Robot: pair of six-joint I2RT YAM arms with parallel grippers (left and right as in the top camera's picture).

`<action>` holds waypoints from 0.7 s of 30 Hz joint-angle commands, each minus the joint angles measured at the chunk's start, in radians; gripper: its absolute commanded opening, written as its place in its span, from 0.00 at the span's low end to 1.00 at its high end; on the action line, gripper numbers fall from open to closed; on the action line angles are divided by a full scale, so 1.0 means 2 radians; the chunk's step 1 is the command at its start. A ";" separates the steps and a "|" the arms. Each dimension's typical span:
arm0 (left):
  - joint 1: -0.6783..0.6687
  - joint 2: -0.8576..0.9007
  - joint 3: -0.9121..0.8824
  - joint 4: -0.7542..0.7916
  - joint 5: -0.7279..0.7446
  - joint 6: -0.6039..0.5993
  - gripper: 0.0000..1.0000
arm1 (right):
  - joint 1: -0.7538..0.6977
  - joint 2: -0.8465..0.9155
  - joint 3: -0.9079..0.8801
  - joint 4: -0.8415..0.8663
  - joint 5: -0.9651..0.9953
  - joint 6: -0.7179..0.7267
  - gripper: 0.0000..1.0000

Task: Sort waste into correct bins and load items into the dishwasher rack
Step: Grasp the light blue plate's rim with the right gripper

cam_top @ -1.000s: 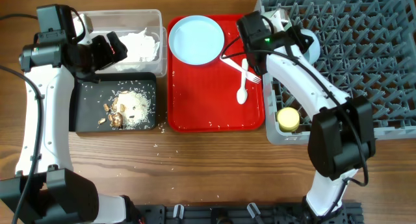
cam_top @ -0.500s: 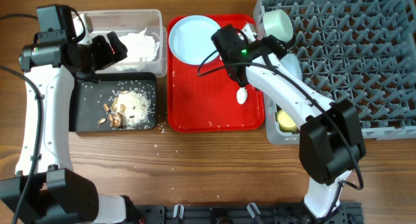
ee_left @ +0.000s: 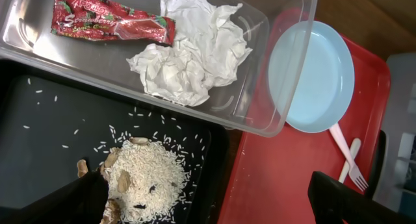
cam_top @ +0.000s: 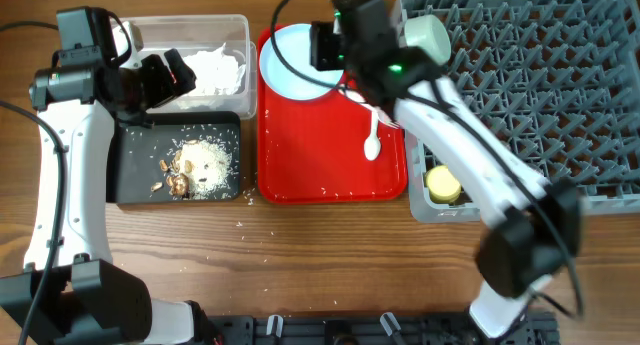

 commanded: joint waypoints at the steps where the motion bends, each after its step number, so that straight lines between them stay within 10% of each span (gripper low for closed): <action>1: 0.001 -0.007 0.001 0.001 0.000 0.006 1.00 | 0.000 0.094 -0.011 0.016 -0.013 0.134 0.54; 21: 0.001 -0.007 0.001 0.001 0.000 0.006 1.00 | -0.008 0.186 -0.010 -0.001 -0.018 0.181 0.05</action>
